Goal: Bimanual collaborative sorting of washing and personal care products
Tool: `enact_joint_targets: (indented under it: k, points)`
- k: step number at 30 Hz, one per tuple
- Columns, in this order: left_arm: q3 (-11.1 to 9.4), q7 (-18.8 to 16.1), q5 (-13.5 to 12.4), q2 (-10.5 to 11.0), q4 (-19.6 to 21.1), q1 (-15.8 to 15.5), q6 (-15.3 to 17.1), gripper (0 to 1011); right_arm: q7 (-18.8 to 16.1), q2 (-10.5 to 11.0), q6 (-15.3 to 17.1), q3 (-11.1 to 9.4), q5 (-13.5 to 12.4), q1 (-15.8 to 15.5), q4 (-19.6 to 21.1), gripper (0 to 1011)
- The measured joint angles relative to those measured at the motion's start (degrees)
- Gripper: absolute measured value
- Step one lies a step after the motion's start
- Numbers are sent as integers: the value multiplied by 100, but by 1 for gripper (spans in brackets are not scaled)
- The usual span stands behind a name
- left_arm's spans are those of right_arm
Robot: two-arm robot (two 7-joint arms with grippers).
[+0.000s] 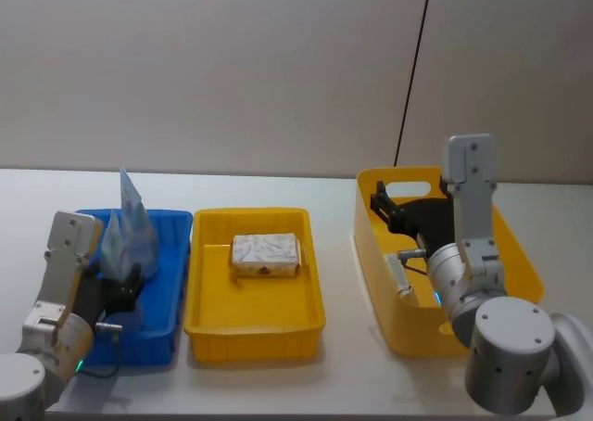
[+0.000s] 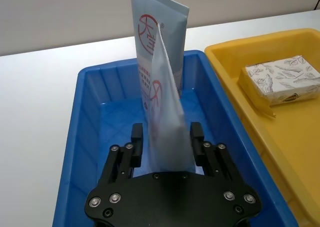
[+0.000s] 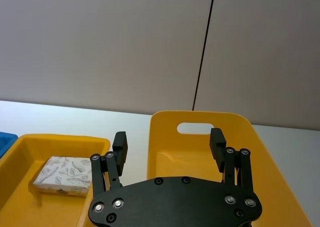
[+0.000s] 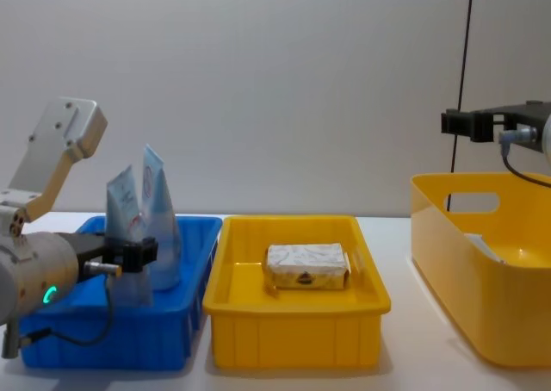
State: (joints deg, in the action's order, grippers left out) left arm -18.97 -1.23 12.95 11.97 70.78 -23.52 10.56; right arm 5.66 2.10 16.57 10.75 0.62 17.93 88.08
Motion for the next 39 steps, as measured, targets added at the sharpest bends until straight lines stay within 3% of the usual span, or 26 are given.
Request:
enact_joint_targets:
  k: [6, 9, 20, 32, 39]
  points:
    - [16, 37, -13, -26, -77, -36, -18, 403, 0, 0, 0, 0, 0, 0, 0, 1004]
    - [24, 59, -27, -35, -93, -40, -34, 366, 0, 0, 0, 0, 0, 1, 0, 1004]
    - [49, 147, -103, -20, -10, -3, -271, 310, 0, 0, 0, 0, 0, 1, 0, 1004]
    - [84, 328, -221, 124, 517, 141, -767, 280, 0, 0, 0, 0, 0, 0, 0, 1004]
    - [78, 610, -224, 239, 899, 190, -1011, 280, 0, 0, 0, 0, 0, 0, 0, 1004]
